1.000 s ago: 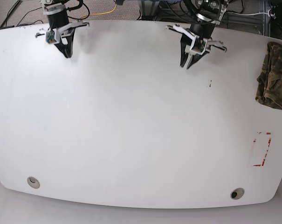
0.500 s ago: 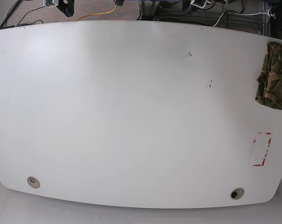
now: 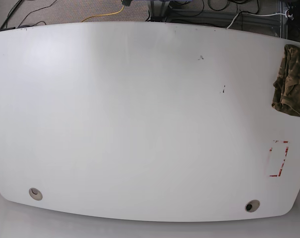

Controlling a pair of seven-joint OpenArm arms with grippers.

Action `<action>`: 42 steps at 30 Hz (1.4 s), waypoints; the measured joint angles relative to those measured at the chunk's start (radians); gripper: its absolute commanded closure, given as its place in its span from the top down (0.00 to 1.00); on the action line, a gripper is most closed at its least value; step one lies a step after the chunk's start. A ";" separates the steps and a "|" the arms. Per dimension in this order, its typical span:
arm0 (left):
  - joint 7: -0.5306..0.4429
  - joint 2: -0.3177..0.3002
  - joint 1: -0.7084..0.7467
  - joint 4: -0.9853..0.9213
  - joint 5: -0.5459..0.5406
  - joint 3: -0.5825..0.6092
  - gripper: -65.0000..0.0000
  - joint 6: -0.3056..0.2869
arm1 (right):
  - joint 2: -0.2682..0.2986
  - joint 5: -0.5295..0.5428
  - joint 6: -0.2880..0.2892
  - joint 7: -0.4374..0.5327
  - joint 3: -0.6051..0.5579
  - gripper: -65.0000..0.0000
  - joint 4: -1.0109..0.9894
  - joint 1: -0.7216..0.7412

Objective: Layout the t-shirt on the table in an organized manner, then fold the t-shirt properly

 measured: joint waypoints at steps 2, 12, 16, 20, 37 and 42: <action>-0.028 -0.002 -0.056 -0.076 -0.003 -0.021 0.11 0.014 | 0.009 0.006 0.019 0.047 -0.012 0.00 -0.094 0.055; -0.027 -0.032 -0.257 -0.394 -0.006 -0.058 0.11 -0.010 | 0.061 0.008 0.015 0.117 -0.102 0.01 -0.420 0.272; -0.019 -0.061 -0.345 -0.513 -0.002 -0.071 0.11 0.005 | 0.067 0.006 0.008 0.115 -0.137 0.01 -0.499 0.336; -0.033 -0.073 -0.443 -0.662 -0.010 -0.123 0.11 0.006 | 0.061 0.007 0.012 0.116 -0.159 0.01 -0.579 0.403; -0.069 -0.095 -0.714 -1.126 -0.002 -0.127 0.11 0.005 | 0.058 0.008 0.009 0.116 -0.205 0.01 -0.866 0.637; -0.077 -0.095 -0.790 -1.251 -0.002 -0.131 0.11 0.006 | 0.057 0.008 0.009 0.116 -0.204 0.01 -0.922 0.684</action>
